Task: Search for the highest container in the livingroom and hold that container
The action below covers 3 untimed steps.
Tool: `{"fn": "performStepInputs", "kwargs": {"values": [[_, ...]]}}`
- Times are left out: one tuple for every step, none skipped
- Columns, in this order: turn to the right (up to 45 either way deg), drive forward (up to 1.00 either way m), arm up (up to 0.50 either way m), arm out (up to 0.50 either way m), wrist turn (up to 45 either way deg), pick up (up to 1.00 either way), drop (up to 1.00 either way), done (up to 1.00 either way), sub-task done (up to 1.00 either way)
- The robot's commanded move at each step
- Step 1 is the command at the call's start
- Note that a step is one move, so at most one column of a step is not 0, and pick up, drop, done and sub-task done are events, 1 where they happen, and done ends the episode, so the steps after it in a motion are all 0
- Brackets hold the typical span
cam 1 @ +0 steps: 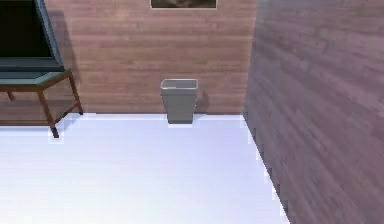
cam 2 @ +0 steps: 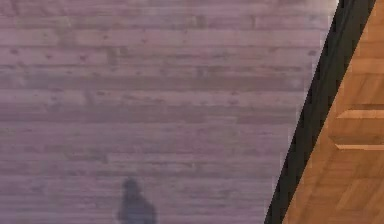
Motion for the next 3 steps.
{"fn": "performStepInputs", "kwargs": {"values": [[0.0,0.05,0.00,0.00,0.0,0.00,0.00,0.00,0.00],[-12.0,0.00,0.00,0.00,0.0,0.00,0.00,0.00,0.00],[0.0,1.00,0.00,0.00,0.0,0.00,0.00,0.00,0.00]]}}
